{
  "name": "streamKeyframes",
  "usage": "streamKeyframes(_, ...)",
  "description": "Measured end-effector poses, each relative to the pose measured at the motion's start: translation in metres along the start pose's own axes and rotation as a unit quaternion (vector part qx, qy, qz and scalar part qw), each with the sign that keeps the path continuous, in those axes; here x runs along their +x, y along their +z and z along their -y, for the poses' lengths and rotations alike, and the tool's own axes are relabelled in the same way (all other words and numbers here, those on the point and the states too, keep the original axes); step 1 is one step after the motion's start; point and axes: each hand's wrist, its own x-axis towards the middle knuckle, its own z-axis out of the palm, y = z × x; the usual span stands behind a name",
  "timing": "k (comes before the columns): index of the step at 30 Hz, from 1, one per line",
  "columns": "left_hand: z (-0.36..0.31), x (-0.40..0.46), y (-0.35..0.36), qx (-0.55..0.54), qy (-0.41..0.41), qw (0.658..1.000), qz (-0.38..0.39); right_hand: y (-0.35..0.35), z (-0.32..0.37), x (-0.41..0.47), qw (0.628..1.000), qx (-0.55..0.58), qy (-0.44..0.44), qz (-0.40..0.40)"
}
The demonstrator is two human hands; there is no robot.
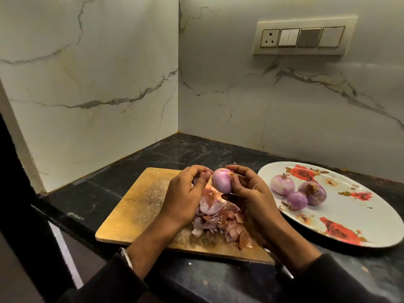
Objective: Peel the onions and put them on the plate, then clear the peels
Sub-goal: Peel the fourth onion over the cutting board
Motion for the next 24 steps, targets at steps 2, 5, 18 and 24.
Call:
streamKeyframes(2,-0.0022,-0.0016,-0.0007,-0.003,-0.007,1.0,0.019,-0.0017,-0.0033,0.0015,0.999,-0.026,-0.018,-0.012)
streamKeyframes(5,-0.0022,-0.0015,-0.0002,0.011,0.011,1.0,-0.007,-0.0032,-0.0039,0.0028,0.999,-0.029,-0.032,-0.01)
streamKeyframes(18,-0.0056,-0.007,-0.0017,0.028,0.079,0.996,-0.016,-0.0044,-0.0047,0.0007,0.991,-0.104,-0.076,0.024)
streamKeyframes(24,-0.0086,-0.0098,-0.0019,0.109,0.145,0.983,-0.04,-0.0041,-0.0077,0.0003,0.985,-0.146,-0.084,0.028)
